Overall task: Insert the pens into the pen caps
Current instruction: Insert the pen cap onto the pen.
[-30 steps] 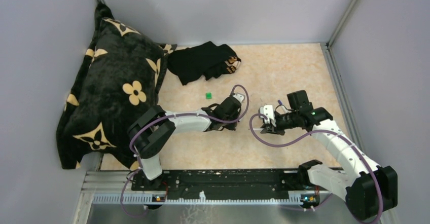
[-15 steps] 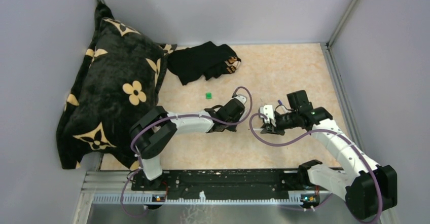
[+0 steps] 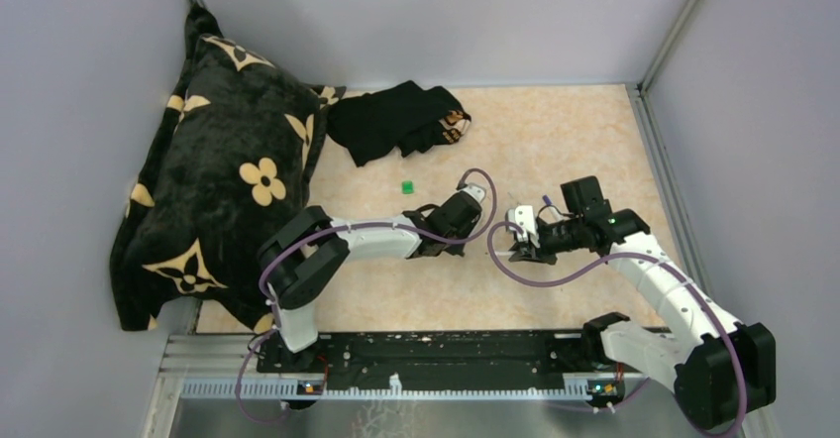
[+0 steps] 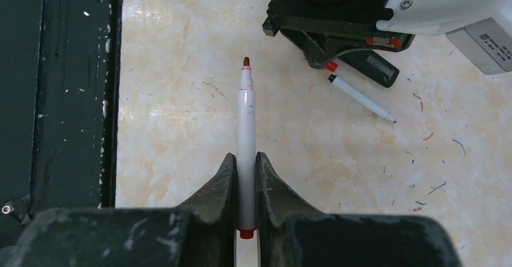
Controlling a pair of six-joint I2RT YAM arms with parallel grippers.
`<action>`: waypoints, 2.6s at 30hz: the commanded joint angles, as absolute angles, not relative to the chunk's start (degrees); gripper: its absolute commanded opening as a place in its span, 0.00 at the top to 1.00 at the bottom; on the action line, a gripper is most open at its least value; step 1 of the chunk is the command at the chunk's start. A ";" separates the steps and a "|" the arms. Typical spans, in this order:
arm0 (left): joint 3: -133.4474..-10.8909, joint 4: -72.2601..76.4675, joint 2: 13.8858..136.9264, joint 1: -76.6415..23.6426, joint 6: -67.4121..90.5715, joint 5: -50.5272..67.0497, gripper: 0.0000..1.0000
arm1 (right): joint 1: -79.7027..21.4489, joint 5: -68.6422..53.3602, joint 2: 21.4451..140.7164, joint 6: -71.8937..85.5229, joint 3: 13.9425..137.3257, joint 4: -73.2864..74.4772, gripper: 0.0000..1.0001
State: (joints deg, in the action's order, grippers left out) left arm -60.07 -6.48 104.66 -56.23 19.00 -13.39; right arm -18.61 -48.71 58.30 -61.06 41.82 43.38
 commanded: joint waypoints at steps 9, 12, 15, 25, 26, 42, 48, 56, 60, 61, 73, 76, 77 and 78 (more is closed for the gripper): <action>-45.95 -2.15 89.03 -56.23 13.84 4.18 1.00 | -17.93 -50.74 58.18 -71.22 42.63 45.27 1.00; -41.44 1.64 84.10 -56.08 12.55 13.44 1.00 | -17.93 -51.37 58.03 -80.36 40.51 47.07 1.00; -37.97 5.78 81.37 -55.99 11.36 21.92 1.00 | -17.93 -51.54 57.67 -88.00 38.59 48.19 1.00; -40.55 9.08 86.21 -55.99 9.44 37.99 1.00 | -20.48 -48.99 58.34 -95.39 35.02 48.04 1.00; -40.97 9.29 86.66 -55.96 9.33 38.81 1.00 | -20.96 -48.51 58.54 -95.56 34.77 47.87 1.00; -42.86 11.71 90.06 -55.99 10.51 42.10 1.00 | -25.19 -48.30 59.61 -96.33 33.78 47.26 1.00; -43.33 12.21 90.64 -55.99 10.85 42.27 1.00 | -25.94 -48.42 59.59 -96.33 33.66 47.16 1.00; -43.33 12.65 90.78 -55.99 11.25 42.75 1.00 | -26.58 -48.34 59.77 -96.33 33.49 47.11 1.00; -43.27 12.98 90.65 -55.99 11.34 43.00 1.00 | -26.58 -48.32 59.82 -96.24 33.49 46.97 1.00; -43.26 12.96 90.64 -55.94 11.34 43.03 1.00 | -26.69 -48.40 59.85 -96.24 33.49 47.08 1.00; -43.65 13.58 91.58 -55.99 11.82 43.45 1.00 | -27.05 -49.30 59.85 -96.17 33.61 47.24 1.00; -43.85 13.58 92.00 -55.96 12.00 43.46 1.00 | -27.23 -49.63 59.85 -96.15 33.66 47.29 1.00; -43.93 13.69 92.06 -55.98 12.04 43.59 1.00 | -27.41 -49.61 59.93 -96.19 33.66 47.30 1.00; -44.06 13.77 92.07 -55.99 12.12 43.65 1.00 | -27.54 -49.58 59.94 -96.22 33.59 47.33 1.00</action>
State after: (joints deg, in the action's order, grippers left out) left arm -42.33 12.03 91.00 -56.12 12.16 42.11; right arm -26.20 -46.76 59.46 -94.98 34.00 47.44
